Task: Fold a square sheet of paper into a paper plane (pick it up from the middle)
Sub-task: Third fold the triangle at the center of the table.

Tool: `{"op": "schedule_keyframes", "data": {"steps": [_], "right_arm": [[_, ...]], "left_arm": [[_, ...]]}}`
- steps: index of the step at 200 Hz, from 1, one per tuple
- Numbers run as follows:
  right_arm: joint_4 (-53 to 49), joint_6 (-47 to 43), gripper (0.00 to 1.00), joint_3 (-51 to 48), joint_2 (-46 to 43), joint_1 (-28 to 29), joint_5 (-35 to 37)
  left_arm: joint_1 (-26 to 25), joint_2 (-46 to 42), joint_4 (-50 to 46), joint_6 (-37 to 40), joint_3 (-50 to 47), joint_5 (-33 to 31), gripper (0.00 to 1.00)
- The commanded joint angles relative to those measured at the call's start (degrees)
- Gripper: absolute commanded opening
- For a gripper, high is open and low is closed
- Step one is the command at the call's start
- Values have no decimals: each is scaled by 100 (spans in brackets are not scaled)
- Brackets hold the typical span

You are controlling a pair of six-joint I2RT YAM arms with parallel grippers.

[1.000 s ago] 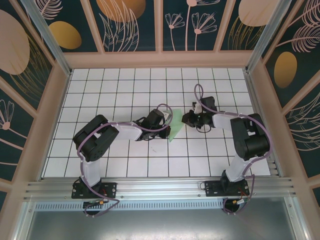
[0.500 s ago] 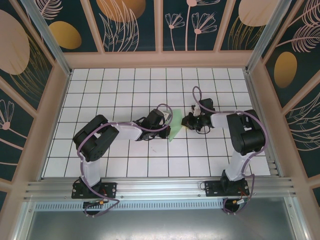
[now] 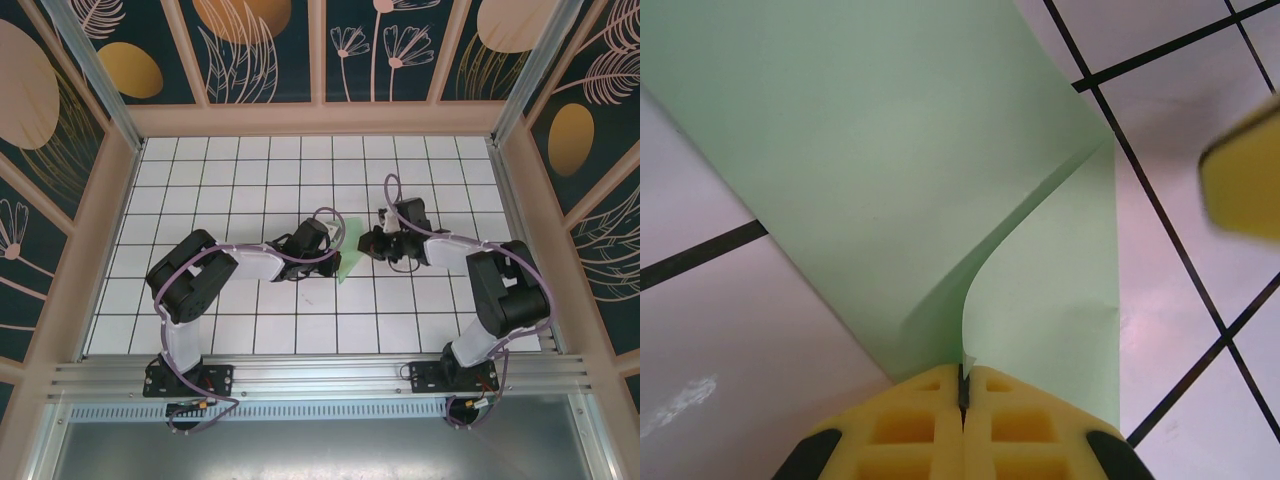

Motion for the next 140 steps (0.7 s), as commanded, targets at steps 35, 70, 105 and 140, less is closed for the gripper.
{"op": "schedule_keyframes", "data": {"steps": [35,70,105,140], "right_arm": [[584,505,10,-365,147,452,-216],[769,550,9,-388,457,469,-189],[1182,638,9,-488,759,470,-281],[1277,624,9,-584,846,448,-240]], "left_arm": [[30,93,-569,8,-38,-255,0],[26,96,-563,7,-29,-268,0],[28,104,-555,9,-47,-264,0],[26,110,-572,9,-81,-287,0]]}}
